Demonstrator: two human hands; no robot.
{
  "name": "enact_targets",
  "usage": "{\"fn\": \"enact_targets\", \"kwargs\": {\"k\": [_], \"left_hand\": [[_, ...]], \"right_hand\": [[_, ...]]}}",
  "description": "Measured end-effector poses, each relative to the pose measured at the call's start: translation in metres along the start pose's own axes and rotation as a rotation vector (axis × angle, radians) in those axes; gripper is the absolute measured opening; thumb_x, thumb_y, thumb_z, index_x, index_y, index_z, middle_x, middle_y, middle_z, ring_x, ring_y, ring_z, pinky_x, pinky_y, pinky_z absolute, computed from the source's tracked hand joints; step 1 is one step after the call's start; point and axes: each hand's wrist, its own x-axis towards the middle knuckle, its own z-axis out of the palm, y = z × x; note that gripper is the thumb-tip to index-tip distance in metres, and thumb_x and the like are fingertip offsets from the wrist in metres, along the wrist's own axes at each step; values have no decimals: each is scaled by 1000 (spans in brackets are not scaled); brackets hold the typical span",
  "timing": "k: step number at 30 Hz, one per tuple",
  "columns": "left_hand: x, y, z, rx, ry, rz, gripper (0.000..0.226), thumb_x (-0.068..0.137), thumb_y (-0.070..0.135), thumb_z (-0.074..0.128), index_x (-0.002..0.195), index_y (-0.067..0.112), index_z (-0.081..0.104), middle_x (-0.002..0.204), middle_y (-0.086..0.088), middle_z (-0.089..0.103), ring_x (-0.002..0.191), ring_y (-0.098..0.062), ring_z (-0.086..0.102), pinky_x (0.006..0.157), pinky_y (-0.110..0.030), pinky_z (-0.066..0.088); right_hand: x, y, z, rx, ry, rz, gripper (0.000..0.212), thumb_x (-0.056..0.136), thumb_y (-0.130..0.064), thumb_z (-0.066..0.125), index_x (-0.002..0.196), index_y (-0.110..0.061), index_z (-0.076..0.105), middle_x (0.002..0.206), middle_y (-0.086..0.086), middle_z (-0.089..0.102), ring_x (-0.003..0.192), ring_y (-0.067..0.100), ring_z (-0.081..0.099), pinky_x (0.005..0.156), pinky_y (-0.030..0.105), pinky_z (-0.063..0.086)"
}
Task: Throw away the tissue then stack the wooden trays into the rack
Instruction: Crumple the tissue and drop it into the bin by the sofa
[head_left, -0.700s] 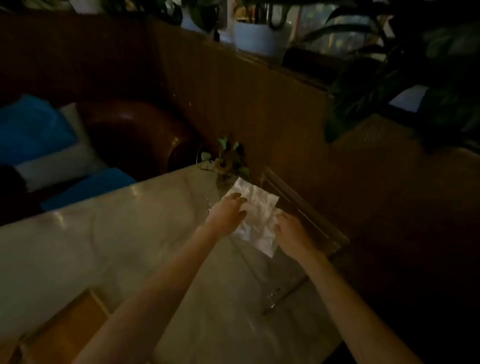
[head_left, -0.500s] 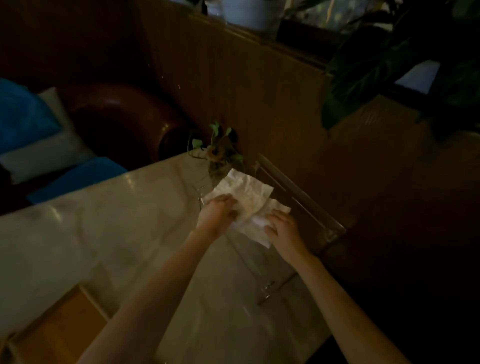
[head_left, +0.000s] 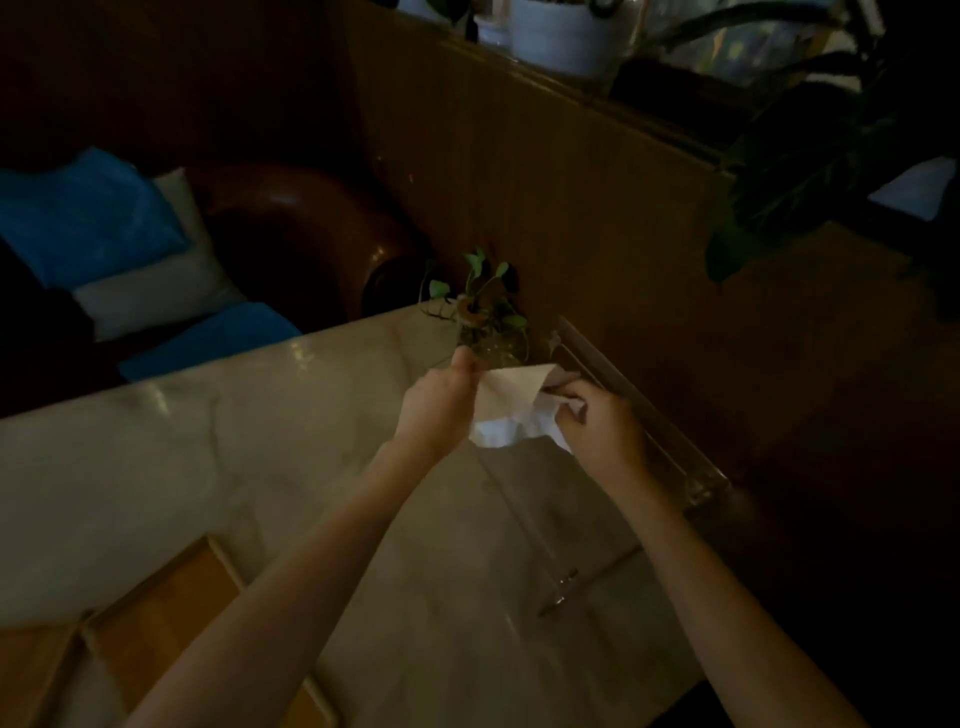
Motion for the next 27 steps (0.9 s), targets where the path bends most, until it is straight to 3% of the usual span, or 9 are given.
{"fn": "enact_targets", "kwargs": {"k": [5, 9, 12, 16, 19, 24, 27], "left_hand": [[-27, -25, -66, -83, 175, -12, 23, 93, 22, 35, 110, 14, 50, 83, -3, 62, 70, -22, 61, 62, -40, 53], [-67, -66, -120, -73, 286, -65, 24, 92, 17, 38, 108, 20, 55, 80, -3, 63, 68, -17, 59, 61, -35, 50], [-105, -109, -159, -80, 342, -144, 19, 91, 13, 39, 99, 19, 56, 82, -3, 62, 66, -13, 54, 57, -25, 44], [-168, -175, -213, -39, 410, -222, 22, 88, 6, 42, 89, 16, 62, 87, 4, 56, 65, -1, 47, 54, -8, 34], [-224, -223, -249, 10, 468, -329, 19, 86, 7, 48, 90, 15, 65, 88, 7, 54, 73, -2, 47, 60, -6, 31], [-336, -297, -311, 28, 480, -475, 20, 85, 11, 50, 98, 12, 65, 85, 6, 56, 61, 4, 47, 49, -5, 38], [-406, -335, -347, 58, 452, -545, 23, 82, 5, 52, 100, 7, 65, 89, -1, 55, 73, -8, 49, 70, -16, 39]], "right_hand": [[11, -76, 8, 160, 9, -151, 10, 82, -14, 57, 90, -16, 64, 73, -9, 58, 61, -5, 48, 50, 6, 34], [4, -145, 35, 198, -9, -288, 11, 83, -15, 58, 90, -16, 65, 79, -5, 60, 66, -1, 51, 55, 12, 40], [-14, -204, 62, 243, -49, -380, 15, 82, -12, 58, 92, -15, 67, 79, -8, 57, 62, -7, 50, 51, 2, 39], [-52, -279, 103, 347, -182, -471, 16, 82, -9, 57, 92, -14, 68, 78, -9, 59, 70, -24, 50, 59, -7, 35], [-90, -334, 141, 388, -277, -499, 17, 83, -9, 56, 93, -15, 68, 82, -8, 61, 70, -12, 54, 63, -6, 37], [-166, -427, 212, 414, -325, -573, 18, 83, -7, 55, 92, -15, 68, 75, -13, 58, 64, -6, 50, 57, 0, 40], [-214, -479, 252, 424, -388, -616, 18, 80, -4, 55, 88, -13, 69, 67, -10, 56, 57, -4, 47, 52, -3, 36]]}}
